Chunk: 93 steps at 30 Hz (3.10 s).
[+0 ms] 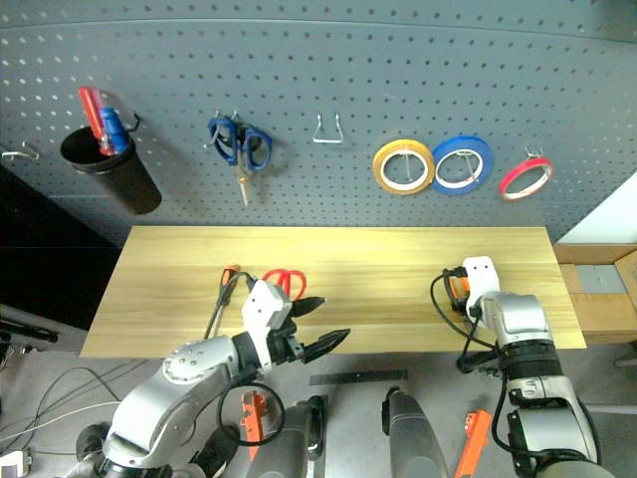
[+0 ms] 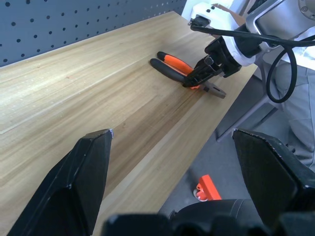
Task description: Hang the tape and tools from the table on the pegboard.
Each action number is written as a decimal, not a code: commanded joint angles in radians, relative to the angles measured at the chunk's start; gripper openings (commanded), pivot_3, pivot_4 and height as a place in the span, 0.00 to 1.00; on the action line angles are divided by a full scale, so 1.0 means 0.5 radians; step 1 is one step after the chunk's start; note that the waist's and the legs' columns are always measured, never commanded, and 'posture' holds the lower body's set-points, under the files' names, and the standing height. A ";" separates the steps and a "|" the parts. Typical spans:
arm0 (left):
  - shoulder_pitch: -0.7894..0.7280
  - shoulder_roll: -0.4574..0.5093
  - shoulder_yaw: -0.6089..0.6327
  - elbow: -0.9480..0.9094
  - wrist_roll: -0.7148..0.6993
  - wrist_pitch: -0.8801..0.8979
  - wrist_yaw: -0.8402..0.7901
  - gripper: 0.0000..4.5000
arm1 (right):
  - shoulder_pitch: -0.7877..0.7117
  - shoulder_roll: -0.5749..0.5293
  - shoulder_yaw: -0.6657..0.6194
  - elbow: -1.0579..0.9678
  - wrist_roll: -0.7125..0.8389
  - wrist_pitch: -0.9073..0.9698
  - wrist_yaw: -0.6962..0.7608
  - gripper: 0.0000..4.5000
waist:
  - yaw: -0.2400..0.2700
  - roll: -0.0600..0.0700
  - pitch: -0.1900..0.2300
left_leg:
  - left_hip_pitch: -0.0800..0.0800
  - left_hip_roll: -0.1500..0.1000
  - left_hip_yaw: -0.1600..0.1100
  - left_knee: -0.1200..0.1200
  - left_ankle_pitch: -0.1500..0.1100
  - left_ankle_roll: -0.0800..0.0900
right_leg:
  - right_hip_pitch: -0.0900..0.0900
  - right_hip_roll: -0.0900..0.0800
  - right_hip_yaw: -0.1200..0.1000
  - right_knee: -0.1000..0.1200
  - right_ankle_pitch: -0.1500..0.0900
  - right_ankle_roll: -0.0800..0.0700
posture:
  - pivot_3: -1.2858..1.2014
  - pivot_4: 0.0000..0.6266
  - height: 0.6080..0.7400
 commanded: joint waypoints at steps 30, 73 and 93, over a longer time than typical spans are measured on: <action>-0.415 -0.091 0.748 0.226 -0.173 -0.361 0.273 0.93 | -0.735 0.308 0.220 -0.353 0.336 -1.203 1.009 0.44 | 0.015 -0.035 -0.299 | 0.001 -0.002 0.002 0.004 0.011 -0.019 | 0.002 0.015 -0.003 -0.002 0.024 -0.004 | 0.51 0.04 1.00; -0.208 -0.483 0.480 -0.029 0.457 -0.712 0.918 0.93 | -1.763 0.881 -0.169 1.406 0.096 -2.739 0.178 0.44 | 0.053 -0.011 -0.071 | -0.002 0.034 0.002 -0.004 0.016 -0.021 | -0.010 0.038 -0.005 0.004 0.030 -0.044 | 0.52 0.47 1.00; -0.180 -0.457 0.489 -0.035 0.413 -0.698 0.854 0.93 | -1.576 0.852 -0.182 1.361 0.014 -2.798 0.116 0.44 | 0.054 -0.010 -0.063 | -0.001 0.034 0.001 -0.003 0.016 -0.021 | -0.010 0.039 -0.005 0.004 0.024 -0.035 | 0.52 0.49 1.00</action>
